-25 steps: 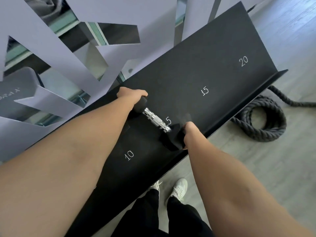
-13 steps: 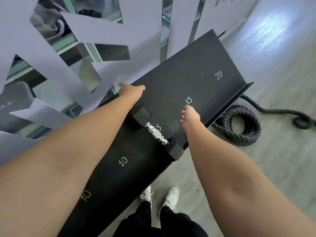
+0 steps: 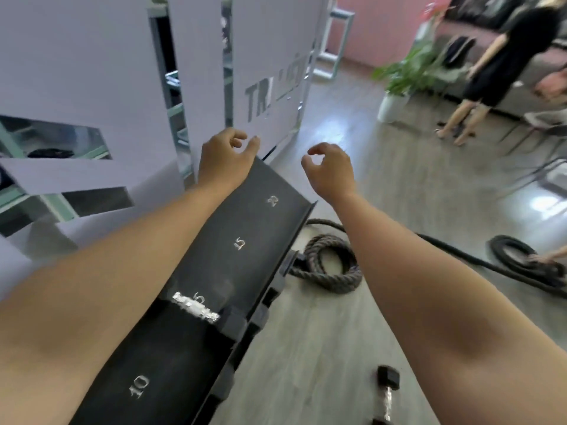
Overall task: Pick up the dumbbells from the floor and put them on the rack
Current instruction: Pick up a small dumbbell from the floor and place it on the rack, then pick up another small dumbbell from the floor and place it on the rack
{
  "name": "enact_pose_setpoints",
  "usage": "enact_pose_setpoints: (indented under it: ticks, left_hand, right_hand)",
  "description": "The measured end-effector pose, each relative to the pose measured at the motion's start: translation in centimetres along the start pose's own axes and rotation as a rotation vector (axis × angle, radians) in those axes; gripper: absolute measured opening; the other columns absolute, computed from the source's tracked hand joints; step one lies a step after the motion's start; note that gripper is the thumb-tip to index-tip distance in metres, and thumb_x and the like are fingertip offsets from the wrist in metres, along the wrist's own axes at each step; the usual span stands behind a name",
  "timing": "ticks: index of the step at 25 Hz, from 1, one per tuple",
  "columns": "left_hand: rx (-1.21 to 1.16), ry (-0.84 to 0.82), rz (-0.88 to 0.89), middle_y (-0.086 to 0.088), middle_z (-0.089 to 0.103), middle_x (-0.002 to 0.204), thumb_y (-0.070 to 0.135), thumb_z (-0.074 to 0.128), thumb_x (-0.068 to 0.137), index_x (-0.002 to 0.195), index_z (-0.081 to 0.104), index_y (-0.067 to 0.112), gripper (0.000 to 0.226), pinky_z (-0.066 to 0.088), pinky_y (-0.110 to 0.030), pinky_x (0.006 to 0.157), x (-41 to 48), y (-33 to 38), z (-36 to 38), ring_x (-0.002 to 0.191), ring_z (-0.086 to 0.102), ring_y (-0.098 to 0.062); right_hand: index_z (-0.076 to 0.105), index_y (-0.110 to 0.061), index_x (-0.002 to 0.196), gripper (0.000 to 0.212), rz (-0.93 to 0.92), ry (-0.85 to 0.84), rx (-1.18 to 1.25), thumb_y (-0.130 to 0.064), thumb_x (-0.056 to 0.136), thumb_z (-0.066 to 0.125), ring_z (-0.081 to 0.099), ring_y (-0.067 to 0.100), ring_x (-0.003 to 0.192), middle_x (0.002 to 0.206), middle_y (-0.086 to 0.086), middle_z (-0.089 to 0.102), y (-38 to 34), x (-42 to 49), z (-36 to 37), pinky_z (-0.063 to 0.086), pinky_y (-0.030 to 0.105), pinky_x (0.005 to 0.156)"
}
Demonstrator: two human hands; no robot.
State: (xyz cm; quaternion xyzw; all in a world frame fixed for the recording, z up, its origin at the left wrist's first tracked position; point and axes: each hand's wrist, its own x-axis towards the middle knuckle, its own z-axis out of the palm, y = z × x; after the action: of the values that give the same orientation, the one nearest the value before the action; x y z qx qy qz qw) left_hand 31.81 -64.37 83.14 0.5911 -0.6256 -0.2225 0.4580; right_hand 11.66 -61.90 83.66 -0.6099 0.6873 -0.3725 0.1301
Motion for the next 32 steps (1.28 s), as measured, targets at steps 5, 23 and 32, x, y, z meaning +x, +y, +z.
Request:
enact_pose_setpoints:
  ticks: [5, 23, 32]
  left_hand:
    - [0.180, -0.061, 0.374, -0.009, 0.050, 0.140, 0.055, 0.055, 0.089, 0.136, 0.050, 0.016, 0.061, 0.037, -0.049, 0.105, -7.7, 11.4, 8.2, 0.129, 0.042, -0.030]
    - [0.049, -0.104, -0.147, 0.001, 0.068, 0.089, 0.048, 0.062, 0.088, 0.109, 0.065, 0.017, 0.038, 0.052, -0.034, 0.081, -32.6, 24.4, 37.0, 0.091, 0.063, -0.019]
    - [-0.053, 0.191, -0.705, 0.000, 0.073, 0.087, 0.045, 0.062, 0.085, 0.081, 0.066, 0.022, 0.023, 0.054, -0.038, 0.085, -35.7, 21.0, 45.4, 0.089, 0.067, -0.022]
  right_hand:
    - [0.054, -0.011, 0.137, 0.051, -0.238, 0.149, -0.450, -0.034, 0.092, 0.062, 0.041, 0.039, 0.133, 0.148, 0.015, 0.046, 9.8, -3.9, -16.6, 0.033, 0.048, 0.110]
    - [0.068, -0.009, 0.116, 0.030, -0.288, -0.080, -0.248, -0.030, 0.096, 0.060, 0.054, 0.035, 0.118, 0.126, 0.013, 0.064, 40.5, -10.6, -36.0, 0.042, 0.043, 0.099]
    - [0.072, -0.010, 0.103, 0.026, -0.294, -0.456, -0.107, -0.030, 0.096, 0.057, 0.064, 0.027, 0.097, 0.108, 0.009, 0.072, 47.2, -2.9, -32.0, 0.044, 0.031, 0.077]
